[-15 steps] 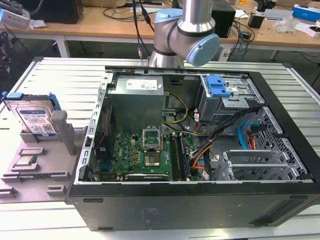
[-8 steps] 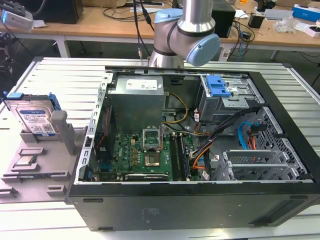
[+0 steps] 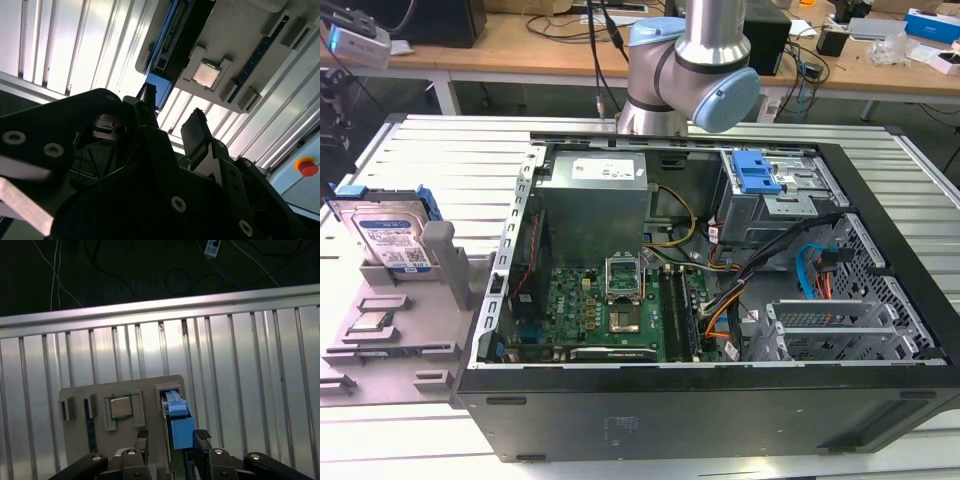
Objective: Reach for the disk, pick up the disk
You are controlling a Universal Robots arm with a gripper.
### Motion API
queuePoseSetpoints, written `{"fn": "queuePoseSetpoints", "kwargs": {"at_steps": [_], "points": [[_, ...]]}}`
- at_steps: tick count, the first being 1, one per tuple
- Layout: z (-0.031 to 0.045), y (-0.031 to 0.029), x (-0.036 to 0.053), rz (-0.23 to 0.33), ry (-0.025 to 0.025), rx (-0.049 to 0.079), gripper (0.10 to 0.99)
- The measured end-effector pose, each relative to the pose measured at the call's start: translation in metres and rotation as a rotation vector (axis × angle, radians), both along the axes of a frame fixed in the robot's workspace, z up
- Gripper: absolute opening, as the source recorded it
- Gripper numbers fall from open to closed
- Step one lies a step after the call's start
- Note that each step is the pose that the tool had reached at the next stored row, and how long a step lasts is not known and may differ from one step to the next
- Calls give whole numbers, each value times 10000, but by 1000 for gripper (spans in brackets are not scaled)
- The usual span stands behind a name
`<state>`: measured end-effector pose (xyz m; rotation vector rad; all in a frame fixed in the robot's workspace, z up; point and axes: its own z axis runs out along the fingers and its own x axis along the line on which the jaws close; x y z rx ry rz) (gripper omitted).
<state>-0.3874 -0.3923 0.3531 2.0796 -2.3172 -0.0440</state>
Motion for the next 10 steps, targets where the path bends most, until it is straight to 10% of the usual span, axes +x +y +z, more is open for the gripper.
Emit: {"fn": "queuePoseSetpoints", "kwargs": {"at_steps": [10], "points": [[-118, 27, 12, 54, -1, 1, 482]]}}
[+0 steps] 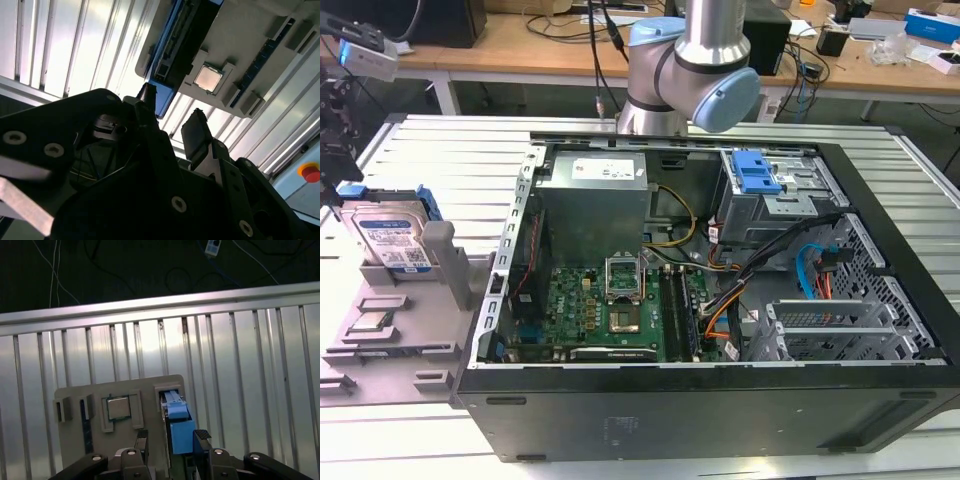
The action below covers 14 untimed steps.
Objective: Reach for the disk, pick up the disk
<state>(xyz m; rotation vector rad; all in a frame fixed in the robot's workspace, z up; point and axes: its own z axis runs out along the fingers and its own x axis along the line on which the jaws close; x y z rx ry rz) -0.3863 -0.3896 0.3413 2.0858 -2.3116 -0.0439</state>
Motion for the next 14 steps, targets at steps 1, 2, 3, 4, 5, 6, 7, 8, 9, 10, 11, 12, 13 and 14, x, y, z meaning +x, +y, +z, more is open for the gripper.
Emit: {"fn": "queuePoseSetpoints", "kwargs": {"at_steps": [1, 2, 3, 4, 5, 6, 7, 8, 9, 10, 11, 12, 13, 14], "points": [[-9, 14, 3, 32, 0, 0, 482], [-16, 24, 4, 55, -1, 0, 482], [-26, 35, 6, 90, -1, 1, 482], [-36, 47, 9, 135, 0, 0, 482], [-53, 61, 11, 200, -1, 1, 482], [-75, 70, 15, 272, -1, 0, 482], [-96, 73, 19, 320, 0, 0, 482], [-117, 75, 22, 339, 0, 0, 482], [-132, 76, 23, 348, -1, 0, 482], [-152, 77, 25, 358, -1, 0, 482], [-163, 78, 25, 361, 0, 0, 482], [-185, 77, 25, 364, 0, 0, 482], [-207, 77, 25, 367, 0, 0, 482], [-231, 77, 26, 370, 0, 0, 482]]}}
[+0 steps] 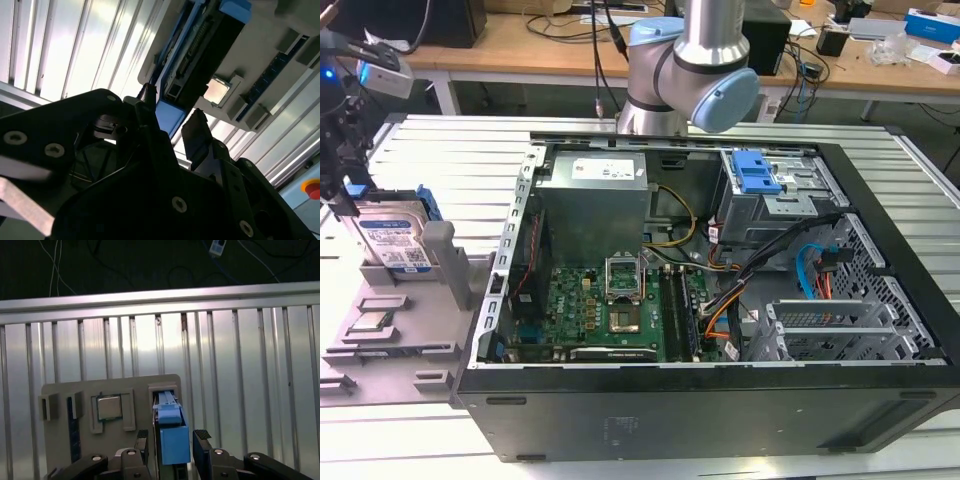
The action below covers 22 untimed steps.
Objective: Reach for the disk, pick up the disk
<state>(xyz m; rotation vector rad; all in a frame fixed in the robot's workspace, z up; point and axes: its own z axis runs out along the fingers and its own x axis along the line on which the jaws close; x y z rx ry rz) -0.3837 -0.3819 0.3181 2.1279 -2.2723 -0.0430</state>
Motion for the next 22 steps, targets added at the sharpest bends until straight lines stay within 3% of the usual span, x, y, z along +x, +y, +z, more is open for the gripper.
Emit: {"fn": "queuePoseSetpoints", "kwargs": {"at_steps": [11, 22], "points": [[-121, 0, 0, 9, -1, 1, 482], [-182, 0, 0, 10, 1, 0, 482]]}}
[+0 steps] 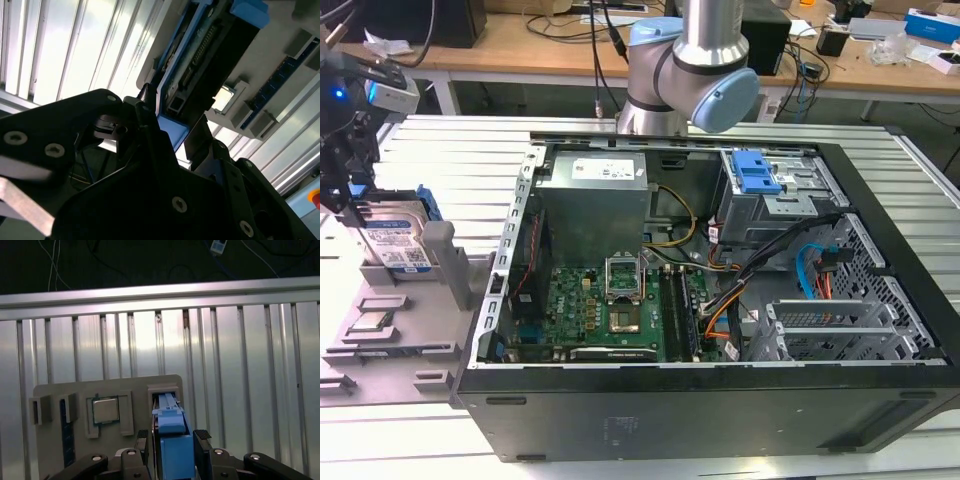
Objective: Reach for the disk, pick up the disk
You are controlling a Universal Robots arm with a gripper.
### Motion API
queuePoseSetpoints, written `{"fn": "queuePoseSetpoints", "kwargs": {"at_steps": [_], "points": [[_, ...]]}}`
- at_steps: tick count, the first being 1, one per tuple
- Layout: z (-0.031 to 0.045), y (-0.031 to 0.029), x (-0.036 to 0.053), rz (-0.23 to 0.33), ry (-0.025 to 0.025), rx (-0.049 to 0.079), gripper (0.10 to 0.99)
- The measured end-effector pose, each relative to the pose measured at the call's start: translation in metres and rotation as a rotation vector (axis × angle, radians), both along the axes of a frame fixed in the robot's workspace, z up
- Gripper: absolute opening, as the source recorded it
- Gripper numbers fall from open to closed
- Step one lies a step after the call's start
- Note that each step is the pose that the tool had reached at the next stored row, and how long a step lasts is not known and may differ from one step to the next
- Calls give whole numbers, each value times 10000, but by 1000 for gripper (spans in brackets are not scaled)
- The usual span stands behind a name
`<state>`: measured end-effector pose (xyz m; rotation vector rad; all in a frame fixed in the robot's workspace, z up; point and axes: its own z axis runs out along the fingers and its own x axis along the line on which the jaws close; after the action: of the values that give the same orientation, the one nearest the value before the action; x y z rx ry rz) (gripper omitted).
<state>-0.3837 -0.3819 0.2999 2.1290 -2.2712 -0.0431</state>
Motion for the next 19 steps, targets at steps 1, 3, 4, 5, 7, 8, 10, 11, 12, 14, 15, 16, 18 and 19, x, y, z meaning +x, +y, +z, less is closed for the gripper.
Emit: {"fn": "queuePoseSetpoints", "kwargs": {"at_steps": [1, 3, 4, 5, 7, 8, 10, 11, 12, 14, 15, 16, 18, 19], "points": [[-7, 0, 0, 2, -2, 1, 482], [-26, 0, 0, 13, -1, 1, 482], [-35, 0, 0, 34, -1, 0, 482], [-45, 0, 0, 75, -1, 1, 482], [-59, 1, 2, 173, 1, 0, 482], [-63, 1, 4, 214, 2, -1, 482], [-74, 0, 11, 331, 0, -1, 482], [-77, 0, 13, 362, -2, 0, 482], [-77, 1, 13, 368, -1, -1, 482], [-77, 1, 13, 372, 0, -1, 482], [-77, 0, 13, 373, 0, -1, 482], [-77, 1, 13, 374, -1, 0, 482], [-77, 1, 14, 377, 0, -1, 482], [-77, 0, 14, 378, -1, -1, 471]]}}
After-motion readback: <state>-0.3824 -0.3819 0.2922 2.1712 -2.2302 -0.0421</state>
